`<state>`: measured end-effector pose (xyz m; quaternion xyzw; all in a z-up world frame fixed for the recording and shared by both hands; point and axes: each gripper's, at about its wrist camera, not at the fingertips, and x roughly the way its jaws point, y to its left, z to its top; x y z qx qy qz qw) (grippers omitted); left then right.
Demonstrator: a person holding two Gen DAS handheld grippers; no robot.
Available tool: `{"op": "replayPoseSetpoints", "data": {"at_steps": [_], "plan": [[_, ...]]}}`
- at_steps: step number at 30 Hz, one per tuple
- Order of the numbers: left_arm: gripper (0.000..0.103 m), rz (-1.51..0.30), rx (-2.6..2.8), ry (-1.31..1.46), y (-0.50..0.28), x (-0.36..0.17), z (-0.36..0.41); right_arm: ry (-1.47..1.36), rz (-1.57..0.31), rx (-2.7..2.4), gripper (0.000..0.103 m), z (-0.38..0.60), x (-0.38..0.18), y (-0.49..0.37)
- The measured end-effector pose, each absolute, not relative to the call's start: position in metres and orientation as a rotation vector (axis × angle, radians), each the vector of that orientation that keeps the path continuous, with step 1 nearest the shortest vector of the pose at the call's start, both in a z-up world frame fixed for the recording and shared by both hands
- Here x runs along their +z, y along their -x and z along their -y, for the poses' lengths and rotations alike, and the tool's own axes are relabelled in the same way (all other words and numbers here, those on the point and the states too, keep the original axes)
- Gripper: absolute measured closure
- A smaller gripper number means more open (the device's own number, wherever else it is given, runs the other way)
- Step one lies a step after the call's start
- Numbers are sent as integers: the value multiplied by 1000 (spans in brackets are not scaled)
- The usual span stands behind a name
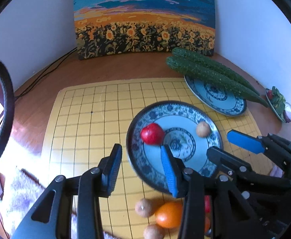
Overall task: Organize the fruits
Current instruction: 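Carry apple and kiwi onto the blue-and-white plate and open both tools, then move both tools back toward the remaining fruit, then grasp the dark plum with the right tool while the left tool grasps a potato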
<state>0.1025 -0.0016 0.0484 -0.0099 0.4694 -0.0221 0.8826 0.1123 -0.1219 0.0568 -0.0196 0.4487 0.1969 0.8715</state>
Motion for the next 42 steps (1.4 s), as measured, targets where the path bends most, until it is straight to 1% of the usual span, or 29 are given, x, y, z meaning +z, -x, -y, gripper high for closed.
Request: {"op": "replayPoseSetpoints", "data": {"at_steps": [26, 42], "plan": [[60, -1012, -61, 69, -25, 46, -10, 12, -980, 413, 57, 131, 48, -37], [60, -1056, -99, 58, -12, 27, 1, 36, -1025, 428, 57, 124, 32, -9]]}}
